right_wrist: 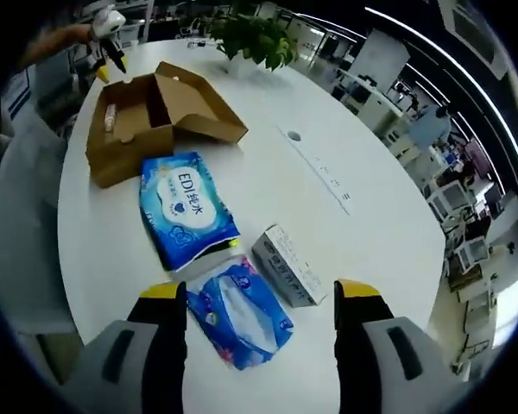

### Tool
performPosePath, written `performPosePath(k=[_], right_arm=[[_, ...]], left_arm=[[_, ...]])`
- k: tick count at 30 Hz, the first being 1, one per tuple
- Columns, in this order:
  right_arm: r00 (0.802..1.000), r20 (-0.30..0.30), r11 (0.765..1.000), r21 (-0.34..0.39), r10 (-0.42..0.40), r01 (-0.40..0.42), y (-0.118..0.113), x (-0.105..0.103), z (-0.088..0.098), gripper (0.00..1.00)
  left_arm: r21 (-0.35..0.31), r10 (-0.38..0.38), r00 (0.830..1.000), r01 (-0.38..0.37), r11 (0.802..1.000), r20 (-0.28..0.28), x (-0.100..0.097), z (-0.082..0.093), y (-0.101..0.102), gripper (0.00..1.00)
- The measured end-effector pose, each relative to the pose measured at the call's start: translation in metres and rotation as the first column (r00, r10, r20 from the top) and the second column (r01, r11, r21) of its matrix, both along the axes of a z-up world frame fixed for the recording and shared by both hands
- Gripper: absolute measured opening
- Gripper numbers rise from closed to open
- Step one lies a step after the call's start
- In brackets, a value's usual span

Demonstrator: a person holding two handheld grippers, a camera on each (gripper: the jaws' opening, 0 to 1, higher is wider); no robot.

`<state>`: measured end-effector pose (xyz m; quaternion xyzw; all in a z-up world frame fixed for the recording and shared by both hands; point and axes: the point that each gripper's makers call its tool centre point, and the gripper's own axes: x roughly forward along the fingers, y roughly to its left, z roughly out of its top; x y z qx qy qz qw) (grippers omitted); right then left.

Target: Operate the shoe box by opening the lid, removing the specified soft item, and placing it in the target area until the item is outside and the box remains undamaged.

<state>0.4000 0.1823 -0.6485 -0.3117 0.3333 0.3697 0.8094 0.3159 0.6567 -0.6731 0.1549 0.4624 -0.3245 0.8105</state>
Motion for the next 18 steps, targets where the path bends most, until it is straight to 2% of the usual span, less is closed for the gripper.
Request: performPosePath(k=[1, 3, 8, 13, 15, 18], right_arm=[[1.0, 0.0, 0.999, 0.041, -0.02, 0.02, 0.004, -0.004, 0.003, 0.69], [0.999, -0.011, 0.996, 0.078, -0.032, 0.032, 0.009, -0.012, 0.005, 0.72], [1.0, -0.008, 0.986, 0.164, -0.01, 0.011, 0.03, -0.035, 0.012, 0.82], [1.0, -0.002, 0.977, 0.212, -0.019, 0.019, 0.037, -0.046, 0.018, 0.87], [0.999, -0.002, 0.973, 0.229, -0.037, 0.036, 0.039, -0.051, 0.022, 0.91], [0.999, -0.006, 0.954, 0.296, -0.046, 0.046, 0.048, -0.061, 0.03, 0.95]], left_arm=[[0.007, -0.017, 1.0, 0.017, 1.0, -0.005, 0.001, 0.0, -0.001, 0.42], [0.016, -0.047, 0.999, 0.048, 0.999, -0.014, 0.002, -0.002, -0.005, 0.43], [0.032, -0.14, 0.99, 0.141, 0.99, -0.027, 0.006, -0.008, -0.013, 0.44], [0.057, -0.256, 0.964, 0.26, 0.964, -0.066, 0.002, -0.017, -0.021, 0.46], [0.06, -0.271, 0.958, 0.277, 0.959, -0.088, 0.0, -0.022, -0.024, 0.47], [0.038, -0.308, 0.945, 0.314, 0.949, -0.113, -0.003, -0.027, -0.033, 0.5]])
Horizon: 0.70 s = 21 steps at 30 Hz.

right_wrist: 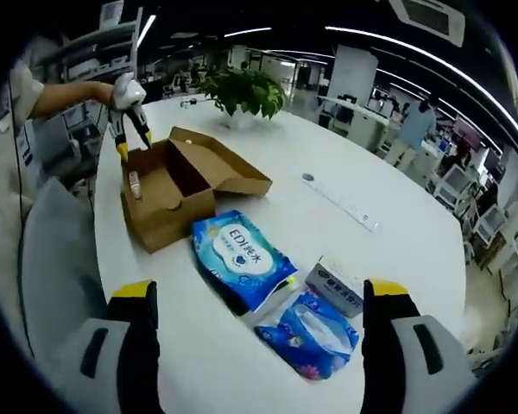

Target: Operate the shoe box by opening the lid, removing the specified soft item, and placing it in the target area until the item is outside and the box remains undamaged.

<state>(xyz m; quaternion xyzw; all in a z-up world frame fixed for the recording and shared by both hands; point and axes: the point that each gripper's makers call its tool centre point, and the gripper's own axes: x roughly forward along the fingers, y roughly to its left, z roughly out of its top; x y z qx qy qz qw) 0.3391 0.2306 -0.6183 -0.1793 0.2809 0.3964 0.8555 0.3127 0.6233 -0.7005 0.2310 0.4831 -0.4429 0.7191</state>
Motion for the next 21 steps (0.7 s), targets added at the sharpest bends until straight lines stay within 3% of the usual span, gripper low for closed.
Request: performPosePath(k=[3, 11, 17, 21], right_arm=[[1.0, -0.001, 1.0, 0.021, -0.002, 0.002, 0.005, -0.012, 0.003, 0.96], [1.0, -0.02, 0.997, 0.078, -0.019, 0.021, 0.007, -0.033, 0.0, 0.96], [0.998, -0.041, 0.993, 0.103, -0.048, 0.052, 0.003, -0.042, -0.004, 0.96], [0.997, -0.044, 0.993, 0.095, -0.065, 0.069, -0.001, -0.043, -0.007, 0.96]], left_arm=[[0.049, -0.085, 0.996, 0.086, 0.995, -0.019, -0.003, -0.009, -0.001, 0.52], [0.078, -0.194, 0.979, 0.198, 0.977, -0.059, -0.001, -0.021, -0.006, 0.57], [0.154, -0.305, 0.947, 0.318, 0.935, -0.1, 0.0, -0.03, -0.005, 0.6], [0.159, -0.365, 0.921, 0.384, 0.91, -0.136, 0.0, -0.034, -0.009, 0.6]])
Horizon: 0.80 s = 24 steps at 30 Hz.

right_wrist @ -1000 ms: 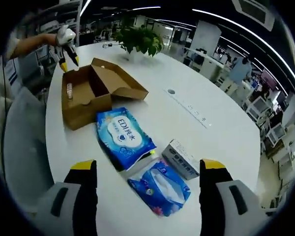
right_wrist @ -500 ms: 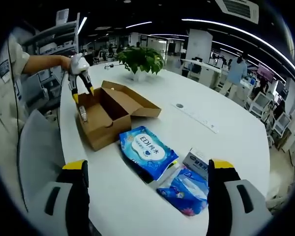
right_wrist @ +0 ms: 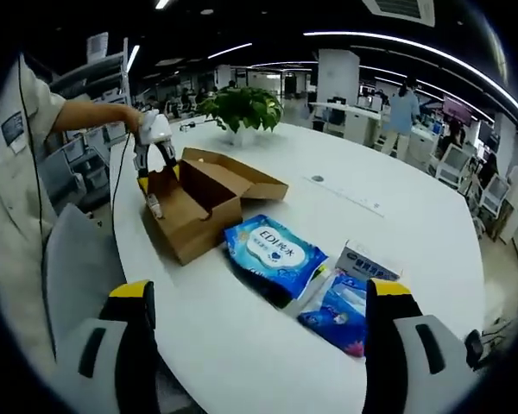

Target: Operate the shoe box by opening the lid, removing the specified soft item, and placing it in the target area until the item is outside and the box remains undamaged.

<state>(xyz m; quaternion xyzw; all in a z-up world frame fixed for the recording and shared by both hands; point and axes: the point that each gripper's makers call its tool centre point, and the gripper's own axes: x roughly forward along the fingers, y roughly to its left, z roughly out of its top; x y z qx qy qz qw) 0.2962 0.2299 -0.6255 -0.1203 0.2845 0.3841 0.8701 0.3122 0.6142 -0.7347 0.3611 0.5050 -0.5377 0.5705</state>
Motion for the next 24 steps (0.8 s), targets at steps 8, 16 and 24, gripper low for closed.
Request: performPosePath(k=[8, 16, 24], right_arm=[[1.0, -0.002, 1.0, 0.009, -0.025, 0.025, -0.002, -0.001, -0.001, 0.96], [0.999, -0.007, 0.999, 0.012, -0.04, 0.04, -0.004, -0.003, -0.005, 0.96], [0.999, -0.002, 0.999, 0.02, -0.046, 0.046, -0.003, -0.003, -0.004, 0.96]], left_arm=[[0.085, -0.118, 0.992, 0.122, 0.989, -0.054, -0.007, -0.016, 0.007, 0.57], [0.097, -0.141, 0.989, 0.145, 0.985, -0.053, -0.01, -0.029, 0.007, 0.52], [0.096, -0.133, 0.991, 0.136, 0.986, -0.036, -0.01, -0.038, 0.009, 0.49]])
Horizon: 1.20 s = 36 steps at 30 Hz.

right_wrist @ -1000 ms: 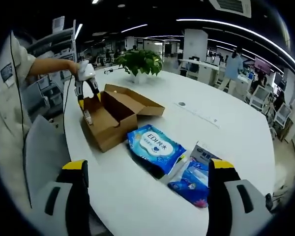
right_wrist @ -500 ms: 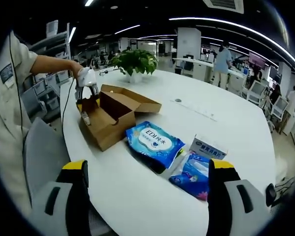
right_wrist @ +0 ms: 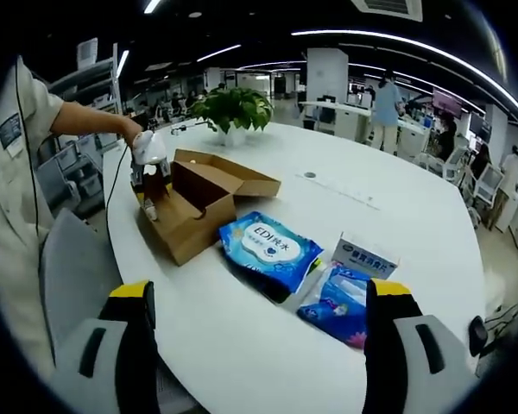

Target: Operate the shoe box by opening the lid, removing the specified soft item, and placing it in the target area until the item is outside and the box remains undamaged.

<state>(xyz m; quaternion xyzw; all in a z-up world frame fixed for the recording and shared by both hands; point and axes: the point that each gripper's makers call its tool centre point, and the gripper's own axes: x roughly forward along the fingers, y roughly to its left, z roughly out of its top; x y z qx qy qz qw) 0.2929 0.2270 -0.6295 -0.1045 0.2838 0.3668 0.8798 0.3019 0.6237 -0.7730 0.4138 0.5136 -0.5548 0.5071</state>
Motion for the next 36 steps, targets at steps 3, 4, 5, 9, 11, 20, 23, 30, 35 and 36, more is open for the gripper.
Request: performPosePath(k=[3, 4, 5, 9, 11, 20, 23, 30, 35, 36], right_arm=[[1.0, 0.002, 1.0, 0.004, 0.002, -0.002, 0.003, -0.002, 0.0, 0.96], [1.0, 0.0, 1.0, 0.005, 0.002, -0.002, 0.003, -0.001, 0.0, 0.96], [1.0, -0.003, 1.0, 0.008, 0.0, 0.0, 0.003, -0.001, -0.001, 0.96], [1.0, -0.013, 1.0, 0.01, -0.002, 0.002, 0.005, -0.003, -0.003, 0.93], [1.0, -0.014, 1.0, 0.015, 0.002, -0.001, 0.006, -0.004, -0.002, 0.93], [1.0, 0.003, 0.999, 0.029, 0.024, -0.024, 0.015, -0.004, 0.002, 0.92], [0.999, 0.005, 0.999, 0.03, 0.036, -0.037, 0.018, -0.006, 0.001, 0.91], [0.998, 0.001, 0.998, 0.041, 0.057, -0.057, 0.024, -0.01, 0.001, 0.88], [0.998, 0.008, 0.997, 0.05, 0.066, -0.067, 0.027, -0.01, 0.003, 0.86], [0.998, 0.01, 0.996, 0.052, 0.068, -0.068, 0.028, -0.01, 0.003, 0.86]], left_arm=[[-0.004, 0.004, 1.0, -0.004, 1.0, 0.005, 0.001, -0.002, 0.001, 0.47], [-0.004, 0.006, 1.0, -0.006, 1.0, 0.006, 0.001, -0.003, 0.002, 0.46], [-0.004, 0.009, 1.0, -0.009, 1.0, 0.007, 0.001, -0.005, 0.003, 0.44], [-0.007, 0.016, 1.0, -0.016, 1.0, 0.027, 0.001, -0.009, 0.005, 0.31], [-0.01, 0.018, 0.999, -0.017, 1.0, 0.042, 0.002, -0.011, 0.006, 0.26], [-0.021, 0.035, 0.997, -0.033, 0.999, 0.075, 0.002, -0.012, 0.005, 0.2], [-0.021, 0.025, 0.996, -0.024, 0.999, 0.083, 0.001, -0.012, 0.005, 0.2], [-0.02, 0.044, 0.995, -0.042, 0.999, 0.085, -0.002, -0.009, 0.002, 0.19], [-0.032, 0.034, 0.993, -0.03, 0.999, 0.112, 0.002, -0.005, 0.0, 0.19], [-0.033, 0.029, 0.993, -0.026, 0.999, 0.116, 0.002, -0.003, 0.0, 0.19]])
